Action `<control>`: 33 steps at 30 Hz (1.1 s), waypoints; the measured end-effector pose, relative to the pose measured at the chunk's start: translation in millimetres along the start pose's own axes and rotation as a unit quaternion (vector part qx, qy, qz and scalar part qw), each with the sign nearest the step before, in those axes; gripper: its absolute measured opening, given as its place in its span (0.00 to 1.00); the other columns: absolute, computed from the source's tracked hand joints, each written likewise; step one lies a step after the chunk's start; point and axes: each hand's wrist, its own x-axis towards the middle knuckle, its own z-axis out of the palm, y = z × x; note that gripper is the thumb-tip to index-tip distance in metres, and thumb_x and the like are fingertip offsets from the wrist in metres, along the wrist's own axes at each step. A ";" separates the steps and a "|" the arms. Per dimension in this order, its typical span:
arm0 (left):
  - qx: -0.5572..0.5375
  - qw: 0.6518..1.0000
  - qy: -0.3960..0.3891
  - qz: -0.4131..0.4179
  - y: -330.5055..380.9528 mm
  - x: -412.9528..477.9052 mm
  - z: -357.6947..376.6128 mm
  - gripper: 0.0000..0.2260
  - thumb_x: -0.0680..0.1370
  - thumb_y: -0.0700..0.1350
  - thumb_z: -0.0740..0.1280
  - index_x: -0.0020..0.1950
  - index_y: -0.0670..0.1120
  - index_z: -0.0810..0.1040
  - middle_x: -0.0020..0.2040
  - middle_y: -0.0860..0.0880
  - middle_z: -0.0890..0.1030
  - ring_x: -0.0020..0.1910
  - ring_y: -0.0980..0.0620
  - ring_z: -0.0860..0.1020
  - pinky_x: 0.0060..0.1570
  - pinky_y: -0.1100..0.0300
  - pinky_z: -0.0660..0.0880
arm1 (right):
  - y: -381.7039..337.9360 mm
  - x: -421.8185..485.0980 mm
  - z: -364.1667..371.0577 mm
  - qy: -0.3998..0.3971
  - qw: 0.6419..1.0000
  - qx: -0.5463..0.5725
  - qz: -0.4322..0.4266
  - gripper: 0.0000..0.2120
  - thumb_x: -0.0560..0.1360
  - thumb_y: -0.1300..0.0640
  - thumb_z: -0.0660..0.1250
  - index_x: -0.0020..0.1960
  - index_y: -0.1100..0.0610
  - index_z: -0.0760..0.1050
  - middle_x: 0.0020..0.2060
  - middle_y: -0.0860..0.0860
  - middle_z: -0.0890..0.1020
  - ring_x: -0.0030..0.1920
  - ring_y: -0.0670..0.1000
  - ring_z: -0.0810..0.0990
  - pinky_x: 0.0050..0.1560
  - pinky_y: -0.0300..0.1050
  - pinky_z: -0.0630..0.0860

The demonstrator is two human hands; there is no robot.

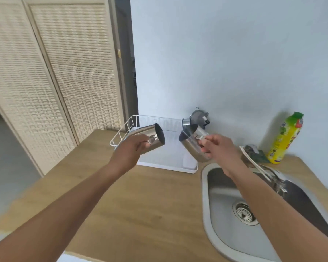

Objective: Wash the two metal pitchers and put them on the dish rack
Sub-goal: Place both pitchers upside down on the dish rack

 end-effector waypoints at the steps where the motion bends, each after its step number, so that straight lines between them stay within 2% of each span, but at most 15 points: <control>1: 0.033 0.999 -0.004 0.018 -5.6 10.6 -4.1 0.07 0.81 0.43 0.63 0.45 0.53 0.77 0.41 0.52 0.79 0.41 0.52 0.75 0.39 0.57 0.68 | -2.1 12.2 11.0 0.002 0.999 -0.045 -0.025 0.06 0.77 0.61 0.66 0.45 0.63 0.80 0.37 0.53 0.81 0.35 0.49 0.76 0.37 0.37 0.71; 3: 0.111 0.992 -0.015 0.058 -21.4 37.7 -9.5 0.07 0.81 0.44 0.64 0.48 0.54 0.80 0.42 0.50 0.80 0.43 0.49 0.76 0.39 0.57 0.67 | -5.2 40.5 33.8 -0.001 0.989 -0.129 -0.069 0.05 0.77 0.60 0.65 0.45 0.59 0.79 0.35 0.48 0.78 0.34 0.44 0.74 0.33 0.29 0.69; 4: 0.160 0.983 -0.018 0.088 -29.9 50.1 -9.2 0.07 0.81 0.44 0.64 0.51 0.52 0.81 0.44 0.49 0.82 0.45 0.47 0.77 0.39 0.57 0.68 | -3.9 53.3 43.1 -0.005 0.981 -0.174 -0.090 0.06 0.77 0.60 0.65 0.44 0.56 0.78 0.35 0.46 0.76 0.34 0.42 0.73 0.34 0.29 0.68; 6: 0.260 0.955 -0.035 0.141 -47.4 74.6 -8.1 0.08 0.80 0.43 0.66 0.55 0.51 0.83 0.51 0.51 0.84 0.48 0.45 0.80 0.40 0.58 0.68 | 3.8 79.6 62.5 -0.026 0.956 -0.260 -0.134 0.13 0.77 0.61 0.63 0.35 0.49 0.74 0.35 0.46 0.73 0.35 0.45 0.71 0.41 0.42 0.69; 7: 0.310 0.935 -0.050 0.164 -56.6 89.0 -7.1 0.08 0.79 0.43 0.68 0.53 0.53 0.84 0.52 0.54 0.85 0.48 0.46 0.81 0.40 0.58 0.67 | 9.9 94.4 72.0 -0.045 0.934 -0.318 -0.156 0.16 0.76 0.63 0.62 0.33 0.46 0.71 0.36 0.47 0.73 0.37 0.47 0.72 0.44 0.45 0.69; 8: 0.356 0.914 -0.061 0.182 -63.4 100.9 -5.9 0.08 0.76 0.42 0.70 0.50 0.54 0.84 0.51 0.55 0.85 0.46 0.46 0.82 0.41 0.58 0.65 | 15.9 105.9 79.9 -0.062 0.899 -0.394 -0.182 0.16 0.75 0.64 0.62 0.34 0.46 0.71 0.40 0.47 0.75 0.42 0.49 0.74 0.47 0.48 0.69; 10: 0.430 0.873 -0.096 0.207 -72.0 122.2 -3.6 0.10 0.71 0.39 0.75 0.42 0.56 0.83 0.41 0.56 0.86 0.39 0.48 0.82 0.41 0.56 0.66 | 26.9 122.8 93.1 -0.079 0.808 -0.535 -0.235 0.12 0.73 0.66 0.61 0.48 0.50 0.76 0.50 0.49 0.78 0.55 0.52 0.76 0.56 0.51 0.69; 11: 0.462 0.852 -0.115 0.218 -75.5 129.6 -1.7 0.12 0.70 0.38 0.74 0.41 0.56 0.83 0.40 0.56 0.85 0.39 0.48 0.81 0.44 0.54 0.69 | 31.8 127.6 98.1 -0.090 0.769 -0.581 -0.250 0.13 0.74 0.66 0.61 0.53 0.52 0.76 0.54 0.50 0.78 0.57 0.54 0.76 0.59 0.51 0.68; 14: 0.523 0.792 -0.164 0.267 -91.3 149.3 9.0 0.12 0.75 0.37 0.66 0.46 0.53 0.82 0.47 0.56 0.84 0.49 0.48 0.80 0.59 0.49 0.67 | 47.1 139.7 112.6 -0.112 0.679 -0.666 -0.289 0.14 0.75 0.65 0.62 0.58 0.54 0.75 0.56 0.52 0.77 0.56 0.55 0.76 0.58 0.53 0.68; 17: 0.585 0.722 -0.203 0.307 -106.2 164.9 16.1 0.09 0.73 0.37 0.67 0.44 0.50 0.82 0.44 0.52 0.84 0.47 0.47 0.80 0.57 0.51 0.68 | 53.6 145.8 121.8 -0.145 0.618 -0.711 -0.303 0.15 0.74 0.66 0.61 0.59 0.58 0.75 0.55 0.56 0.77 0.54 0.57 0.76 0.56 0.54 0.68; 19: 0.608 0.688 -0.213 0.334 -112.3 171.0 21.6 0.08 0.72 0.36 0.67 0.44 0.49 0.82 0.43 0.50 0.83 0.46 0.46 0.79 0.54 0.51 0.68 | 55.7 146.3 127.9 -0.164 0.586 -0.732 -0.306 0.14 0.73 0.67 0.61 0.58 0.60 0.75 0.55 0.58 0.78 0.54 0.59 0.76 0.57 0.55 0.68; 21: 0.627 0.650 -0.214 0.373 -111.5 172.7 26.1 0.10 0.73 0.35 0.63 0.44 0.47 0.82 0.42 0.50 0.81 0.46 0.46 0.79 0.52 0.52 0.71 | 56.6 147.4 134.2 -0.172 0.568 -0.745 -0.306 0.13 0.73 0.68 0.62 0.57 0.61 0.75 0.54 0.59 0.78 0.53 0.60 0.76 0.58 0.57 0.69; 23: 0.641 0.615 -0.231 0.397 -109.2 173.6 30.3 0.13 0.73 0.33 0.60 0.43 0.47 0.82 0.42 0.50 0.79 0.46 0.46 0.77 0.51 0.53 0.70 | 57.6 150.5 141.0 -0.183 0.566 -0.747 -0.298 0.12 0.73 0.68 0.63 0.56 0.61 0.77 0.54 0.60 0.78 0.53 0.60 0.76 0.58 0.58 0.69; 28: 0.654 0.569 -0.288 0.408 -121.0 177.0 42.0 0.08 0.74 0.38 0.67 0.43 0.49 0.83 0.40 0.51 0.80 0.44 0.46 0.76 0.50 0.54 0.67 | 60.8 150.8 153.0 -0.204 0.572 -0.748 -0.270 0.11 0.73 0.67 0.63 0.53 0.59 0.78 0.52 0.59 0.79 0.52 0.60 0.77 0.59 0.59 0.70; 33: 0.671 0.506 -0.311 0.444 -124.3 174.2 53.2 0.06 0.75 0.40 0.68 0.46 0.48 0.83 0.44 0.49 0.83 0.46 0.46 0.78 0.50 0.54 0.67 | 62.7 157.7 163.2 -0.245 0.552 -0.754 -0.259 0.10 0.74 0.67 0.64 0.52 0.58 0.79 0.51 0.56 0.81 0.50 0.57 0.79 0.58 0.55 0.71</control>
